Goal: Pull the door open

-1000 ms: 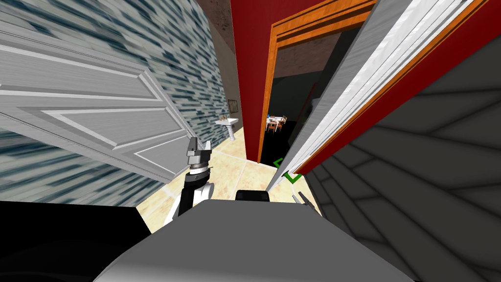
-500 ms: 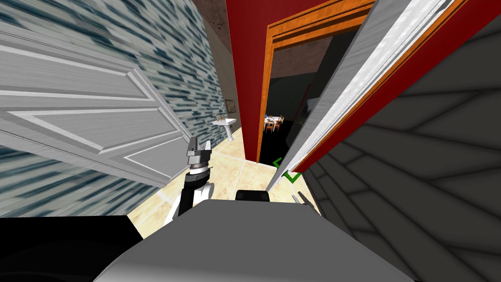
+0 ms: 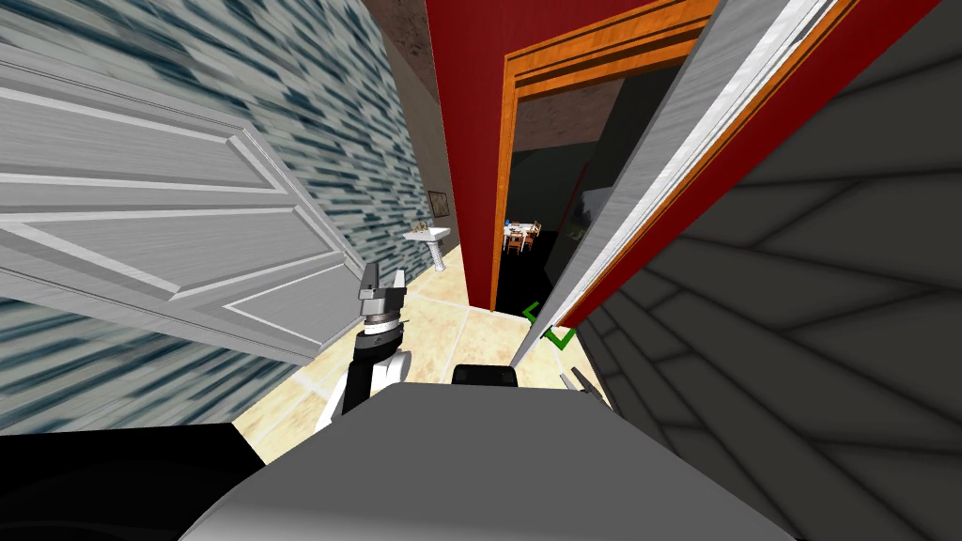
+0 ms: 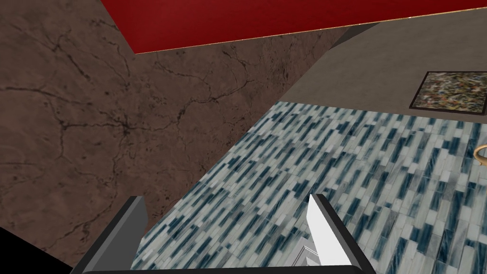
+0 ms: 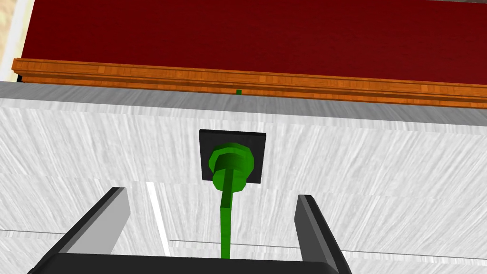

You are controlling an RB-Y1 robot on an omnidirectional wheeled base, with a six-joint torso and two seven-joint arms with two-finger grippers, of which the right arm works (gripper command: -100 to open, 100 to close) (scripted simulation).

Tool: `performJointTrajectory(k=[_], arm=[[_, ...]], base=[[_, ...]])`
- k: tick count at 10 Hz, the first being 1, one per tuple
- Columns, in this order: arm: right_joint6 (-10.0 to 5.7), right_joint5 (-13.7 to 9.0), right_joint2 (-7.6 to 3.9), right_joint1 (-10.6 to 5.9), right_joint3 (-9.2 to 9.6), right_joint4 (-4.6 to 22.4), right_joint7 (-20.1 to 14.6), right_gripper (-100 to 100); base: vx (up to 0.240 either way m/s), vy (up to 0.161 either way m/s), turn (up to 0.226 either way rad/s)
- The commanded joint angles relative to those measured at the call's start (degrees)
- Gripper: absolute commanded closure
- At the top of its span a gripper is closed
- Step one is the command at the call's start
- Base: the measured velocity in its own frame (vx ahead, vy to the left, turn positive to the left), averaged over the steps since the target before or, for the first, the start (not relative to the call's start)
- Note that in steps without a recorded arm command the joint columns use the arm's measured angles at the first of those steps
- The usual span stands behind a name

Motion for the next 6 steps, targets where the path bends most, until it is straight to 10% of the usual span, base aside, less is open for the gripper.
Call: performJointTrajectory(k=[1,6], arm=[[-0.07,0.05,0.00,-0.08,0.05,0.10,0.00,-100],[-0.07,0.05,0.00,-0.08,0.05,0.10,0.00,-100]], base=[[-0.025,-0.013,-0.042],[-0.003,-0.002,-0.004]])
